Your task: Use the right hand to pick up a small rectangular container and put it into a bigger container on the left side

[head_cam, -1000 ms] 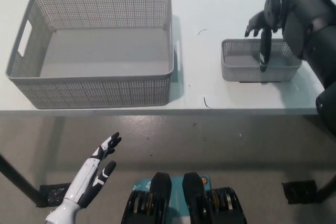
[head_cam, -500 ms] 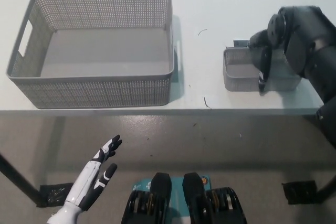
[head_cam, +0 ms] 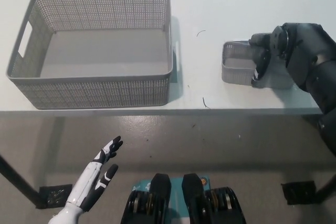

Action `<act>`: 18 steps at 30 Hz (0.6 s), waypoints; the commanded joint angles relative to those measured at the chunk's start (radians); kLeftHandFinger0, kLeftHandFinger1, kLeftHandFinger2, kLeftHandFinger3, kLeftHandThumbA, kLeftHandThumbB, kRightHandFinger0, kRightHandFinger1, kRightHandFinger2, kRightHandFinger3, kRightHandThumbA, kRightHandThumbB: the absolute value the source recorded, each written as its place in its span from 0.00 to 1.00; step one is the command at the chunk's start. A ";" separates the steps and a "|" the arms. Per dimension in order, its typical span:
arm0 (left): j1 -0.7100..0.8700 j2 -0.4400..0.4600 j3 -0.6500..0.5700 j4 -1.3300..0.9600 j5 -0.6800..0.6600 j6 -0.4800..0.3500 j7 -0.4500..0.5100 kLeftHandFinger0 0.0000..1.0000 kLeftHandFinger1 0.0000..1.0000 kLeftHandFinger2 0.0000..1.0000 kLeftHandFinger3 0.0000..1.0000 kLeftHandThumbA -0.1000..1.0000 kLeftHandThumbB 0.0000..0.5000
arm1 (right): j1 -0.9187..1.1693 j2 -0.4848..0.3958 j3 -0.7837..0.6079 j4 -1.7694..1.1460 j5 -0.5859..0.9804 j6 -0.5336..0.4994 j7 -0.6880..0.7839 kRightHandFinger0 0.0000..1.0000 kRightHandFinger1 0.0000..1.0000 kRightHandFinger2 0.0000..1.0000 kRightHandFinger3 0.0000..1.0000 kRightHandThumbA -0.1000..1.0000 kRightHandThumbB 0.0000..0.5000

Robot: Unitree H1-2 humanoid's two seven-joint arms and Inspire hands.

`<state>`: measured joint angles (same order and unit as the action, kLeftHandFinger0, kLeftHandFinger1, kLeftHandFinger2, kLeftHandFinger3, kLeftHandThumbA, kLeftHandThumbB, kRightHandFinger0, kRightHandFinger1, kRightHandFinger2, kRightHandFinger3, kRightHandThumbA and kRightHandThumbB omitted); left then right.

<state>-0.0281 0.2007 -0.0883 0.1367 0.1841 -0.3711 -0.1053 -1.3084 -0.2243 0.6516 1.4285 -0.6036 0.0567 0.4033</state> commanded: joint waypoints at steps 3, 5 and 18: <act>0.001 0.010 0.017 -0.031 0.010 -0.032 0.025 1.00 1.00 1.00 1.00 1.00 0.43 | -0.029 -0.041 -0.087 -0.043 0.031 -0.189 -0.532 0.10 0.53 0.87 0.81 0.00 0.29; 0.001 0.009 0.017 -0.030 0.007 -0.032 0.024 1.00 1.00 1.00 1.00 1.00 0.45 | -0.071 -0.061 -0.134 -0.060 0.068 -0.234 -0.542 0.03 0.48 0.86 0.84 0.00 0.35; 0.030 0.004 0.007 -0.031 0.011 -0.039 0.021 1.00 1.00 1.00 1.00 1.00 0.41 | -0.283 -0.167 -0.305 -0.208 0.104 -0.240 -0.505 0.03 0.44 0.79 0.87 0.00 0.36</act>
<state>-0.0043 0.2008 -0.0886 0.1367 0.1861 -0.3705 -0.1052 -1.3191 -0.2729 0.4568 1.3783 -0.5767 -0.0654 0.1227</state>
